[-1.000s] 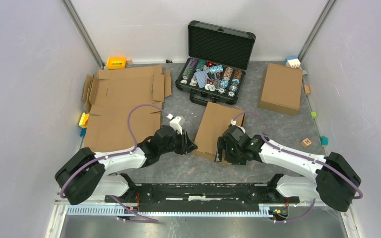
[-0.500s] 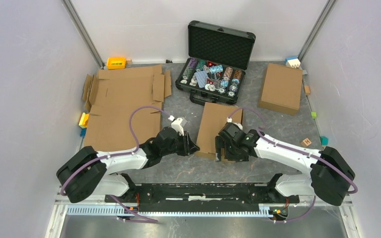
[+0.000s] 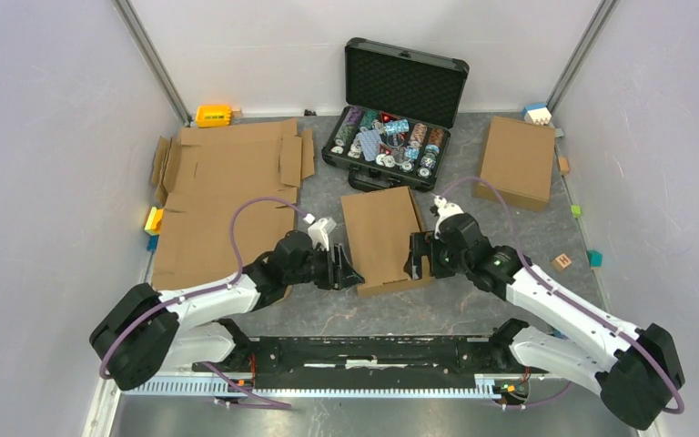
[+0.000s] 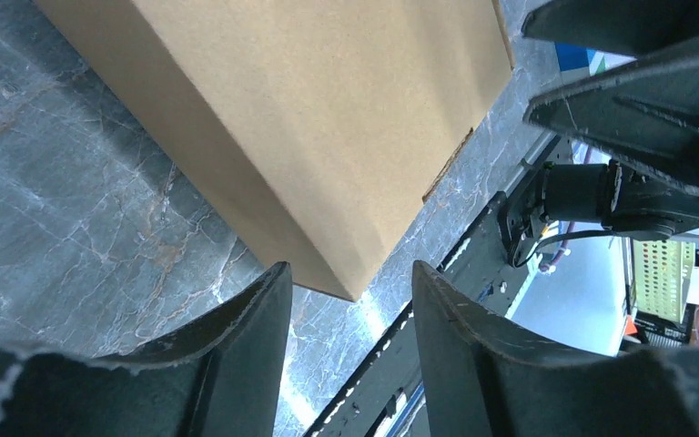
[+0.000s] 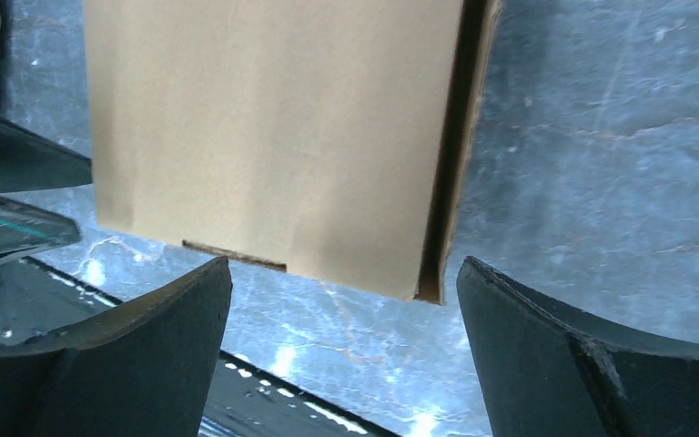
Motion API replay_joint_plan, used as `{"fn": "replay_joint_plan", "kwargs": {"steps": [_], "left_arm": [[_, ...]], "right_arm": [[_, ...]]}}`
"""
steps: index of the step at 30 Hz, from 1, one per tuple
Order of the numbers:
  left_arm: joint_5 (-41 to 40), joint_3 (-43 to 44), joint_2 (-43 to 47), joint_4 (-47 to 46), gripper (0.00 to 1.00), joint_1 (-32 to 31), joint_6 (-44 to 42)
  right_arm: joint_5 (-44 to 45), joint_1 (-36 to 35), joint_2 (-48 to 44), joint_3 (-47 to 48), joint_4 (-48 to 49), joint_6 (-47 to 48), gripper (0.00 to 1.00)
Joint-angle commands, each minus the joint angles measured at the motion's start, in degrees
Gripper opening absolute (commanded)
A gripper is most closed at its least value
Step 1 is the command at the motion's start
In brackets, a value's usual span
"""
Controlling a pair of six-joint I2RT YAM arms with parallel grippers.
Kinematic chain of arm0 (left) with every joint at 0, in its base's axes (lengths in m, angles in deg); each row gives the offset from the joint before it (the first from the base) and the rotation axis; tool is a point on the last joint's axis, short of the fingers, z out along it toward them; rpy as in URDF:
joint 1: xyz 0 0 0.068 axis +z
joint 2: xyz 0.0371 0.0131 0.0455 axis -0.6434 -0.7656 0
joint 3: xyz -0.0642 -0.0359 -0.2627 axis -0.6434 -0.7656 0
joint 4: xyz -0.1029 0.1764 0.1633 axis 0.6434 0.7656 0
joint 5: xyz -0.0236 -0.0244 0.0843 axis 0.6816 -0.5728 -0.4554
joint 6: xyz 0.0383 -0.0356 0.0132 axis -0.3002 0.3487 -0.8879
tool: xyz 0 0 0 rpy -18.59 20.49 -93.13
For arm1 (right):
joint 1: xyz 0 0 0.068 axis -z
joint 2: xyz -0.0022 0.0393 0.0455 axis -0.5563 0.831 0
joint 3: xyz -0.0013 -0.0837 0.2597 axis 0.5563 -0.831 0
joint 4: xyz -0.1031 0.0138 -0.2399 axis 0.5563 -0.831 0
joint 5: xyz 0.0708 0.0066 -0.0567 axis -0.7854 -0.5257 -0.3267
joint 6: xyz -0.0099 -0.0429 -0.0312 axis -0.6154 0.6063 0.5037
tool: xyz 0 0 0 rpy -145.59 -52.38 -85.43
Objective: Fold the paper box
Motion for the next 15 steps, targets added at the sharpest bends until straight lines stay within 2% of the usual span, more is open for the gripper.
{"fn": "replay_joint_plan", "kwargs": {"steps": [1,3,6,11,14,15], "left_arm": [[3.72,2.09,1.84,1.78,0.59,0.84,-0.12],[3.38,2.7,2.22,3.5,0.59,1.07,-0.89],[2.38,3.65,2.8,6.44,0.58,1.24,-2.03],[1.65,4.06,3.45,8.68,0.53,1.28,-2.17],[1.29,3.43,3.35,8.68,0.49,1.23,-1.82],[1.16,3.09,3.22,8.49,0.47,1.25,-1.67]], "right_arm": [[-3.34,4.2,-2.11,-1.76,2.18,8.21,0.98],[-2.85,5.21,-2.87,-2.02,1.68,10.6,0.98],[3.5,5.77,-4.85,-2.01,-0.39,12.07,0.98],[11.29,5.97,-8.62,-1.95,-3.15,14.29,0.88],[14.08,5.97,-10.8,-2.08,-3.97,15.29,0.78],[17.02,5.96,-11.39,-2.27,-4.55,14.67,0.69]]}}
